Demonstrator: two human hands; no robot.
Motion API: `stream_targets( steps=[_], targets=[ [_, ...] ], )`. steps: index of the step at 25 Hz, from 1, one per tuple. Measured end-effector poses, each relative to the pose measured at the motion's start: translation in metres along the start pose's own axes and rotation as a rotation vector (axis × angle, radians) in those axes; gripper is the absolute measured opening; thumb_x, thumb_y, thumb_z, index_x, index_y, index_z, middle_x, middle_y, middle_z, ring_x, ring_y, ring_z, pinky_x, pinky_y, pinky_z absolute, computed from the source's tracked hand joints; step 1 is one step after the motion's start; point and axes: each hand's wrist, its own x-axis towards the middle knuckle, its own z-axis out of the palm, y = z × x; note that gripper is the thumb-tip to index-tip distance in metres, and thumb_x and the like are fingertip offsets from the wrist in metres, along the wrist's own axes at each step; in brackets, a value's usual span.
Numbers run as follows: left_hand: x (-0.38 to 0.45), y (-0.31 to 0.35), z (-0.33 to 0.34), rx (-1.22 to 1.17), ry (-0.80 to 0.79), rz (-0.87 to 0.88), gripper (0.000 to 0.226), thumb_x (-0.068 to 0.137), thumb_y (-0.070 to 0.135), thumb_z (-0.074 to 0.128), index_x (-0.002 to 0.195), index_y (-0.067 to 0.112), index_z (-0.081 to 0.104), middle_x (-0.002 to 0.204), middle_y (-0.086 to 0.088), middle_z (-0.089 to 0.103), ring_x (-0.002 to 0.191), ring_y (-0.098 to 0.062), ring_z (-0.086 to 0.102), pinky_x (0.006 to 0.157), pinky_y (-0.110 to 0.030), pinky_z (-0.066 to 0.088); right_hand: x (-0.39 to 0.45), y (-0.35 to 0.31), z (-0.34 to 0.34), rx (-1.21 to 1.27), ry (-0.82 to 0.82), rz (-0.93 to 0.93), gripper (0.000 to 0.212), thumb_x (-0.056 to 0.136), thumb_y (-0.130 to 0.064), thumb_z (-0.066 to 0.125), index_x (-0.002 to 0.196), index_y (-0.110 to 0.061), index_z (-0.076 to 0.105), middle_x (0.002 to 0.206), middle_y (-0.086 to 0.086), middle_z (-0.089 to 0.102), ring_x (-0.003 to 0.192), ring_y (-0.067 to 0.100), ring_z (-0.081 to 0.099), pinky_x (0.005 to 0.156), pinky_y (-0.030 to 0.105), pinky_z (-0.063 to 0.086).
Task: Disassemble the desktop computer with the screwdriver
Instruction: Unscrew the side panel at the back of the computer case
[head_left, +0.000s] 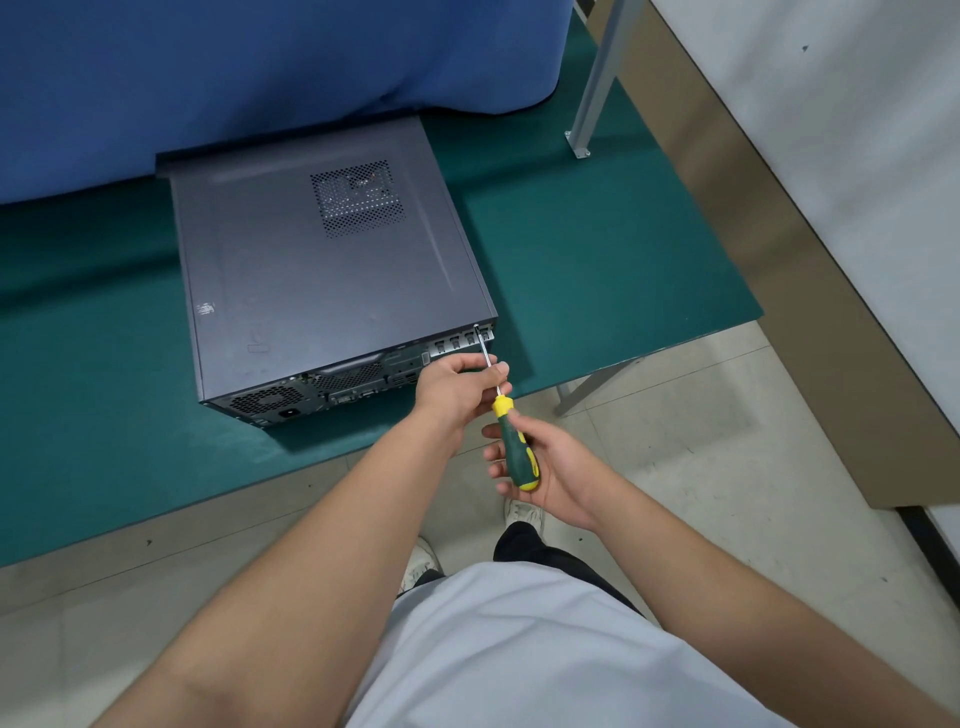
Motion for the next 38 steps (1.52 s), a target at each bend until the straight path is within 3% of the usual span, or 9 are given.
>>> stream_targets(
  steps=[3,7,14,17,21,26,31,35,38],
  targets=[
    [-0.001,0.0,-0.005,-0.032,-0.05,-0.024,0.023,0.092,0.0,0.073,0.114,0.003,0.067,0.098,-0.017,0.078,0.083,-0.024,0.078,0.078,-0.034,0.064,0.0,0.002,-0.007,0.041,-0.014,0.046,0.04,0.104,-0.037,0.048,0.12,-0.004,0.064,0.089,0.008,0.068,0.071,0.017,0.063,0.06,0.028,0.055],
    [0.0,0.002,-0.005,-0.034,-0.142,-0.04,0.017,0.103,0.004,0.057,0.12,0.007,0.061,0.101,-0.011,0.079,0.092,-0.021,0.078,0.078,-0.031,0.06,0.004,0.005,0.001,0.045,0.091,-0.067,0.016,0.099,-0.021,0.064,0.098,-0.009,0.054,0.082,0.012,0.069,0.066,0.021,0.066,0.057,0.031,0.058],
    [0.001,-0.007,0.001,0.095,0.003,-0.071,0.024,0.08,0.014,0.088,0.09,0.008,0.067,0.079,-0.008,0.071,0.067,-0.02,0.067,0.063,-0.03,0.056,0.007,0.003,0.012,-0.131,0.272,-0.157,0.032,0.09,-0.02,0.079,0.104,-0.011,0.052,0.071,0.005,0.066,0.058,0.015,0.061,0.052,0.025,0.053],
    [0.004,-0.005,0.001,0.045,-0.003,-0.076,0.017,0.084,0.007,0.083,0.092,0.005,0.069,0.084,-0.014,0.073,0.072,-0.02,0.069,0.067,-0.028,0.058,0.003,0.001,0.005,-0.028,0.185,-0.125,0.03,0.094,-0.033,0.073,0.104,-0.013,0.054,0.075,0.007,0.066,0.061,0.016,0.063,0.053,0.024,0.054],
    [0.0,-0.004,-0.007,0.029,-0.085,-0.084,0.008,0.093,0.002,0.071,0.101,0.003,0.071,0.089,-0.015,0.077,0.076,-0.019,0.075,0.066,-0.027,0.059,-0.005,0.001,-0.008,0.107,-0.02,0.038,0.052,0.101,-0.052,0.053,0.122,-0.006,0.066,0.084,0.009,0.064,0.069,0.017,0.062,0.054,0.024,0.056],
    [-0.002,0.001,-0.009,-0.001,-0.157,-0.101,0.018,0.098,0.0,0.061,0.114,0.006,0.067,0.099,-0.013,0.079,0.092,-0.023,0.078,0.072,-0.033,0.061,-0.002,0.005,0.0,0.112,0.061,-0.024,0.029,0.102,-0.036,0.059,0.106,-0.008,0.067,0.08,0.003,0.064,0.065,0.011,0.06,0.053,0.021,0.053],
    [-0.004,-0.009,0.001,0.093,-0.03,-0.103,0.026,0.083,0.02,0.086,0.094,0.011,0.065,0.083,-0.005,0.07,0.072,-0.017,0.065,0.056,-0.028,0.056,0.001,0.003,0.012,0.004,0.162,-0.129,0.022,0.094,-0.018,0.074,0.097,-0.011,0.053,0.075,0.005,0.066,0.063,0.014,0.062,0.052,0.024,0.054],
    [-0.002,-0.006,0.0,0.042,-0.017,-0.103,0.019,0.086,0.013,0.083,0.095,0.003,0.07,0.082,-0.015,0.074,0.064,-0.021,0.068,0.058,-0.028,0.057,-0.004,0.003,0.005,0.085,0.047,-0.054,0.035,0.098,-0.042,0.065,0.114,-0.011,0.062,0.084,0.008,0.068,0.068,0.015,0.064,0.055,0.023,0.055],
    [-0.007,-0.005,-0.005,0.004,-0.115,-0.114,0.014,0.094,0.009,0.073,0.107,0.003,0.07,0.095,-0.016,0.078,0.079,-0.023,0.076,0.062,-0.032,0.06,-0.005,0.004,-0.004,0.09,-0.021,0.044,0.056,0.098,-0.056,0.055,0.126,-0.008,0.066,0.087,0.007,0.065,0.062,0.012,0.056,0.046,0.018,0.046]
  ],
)
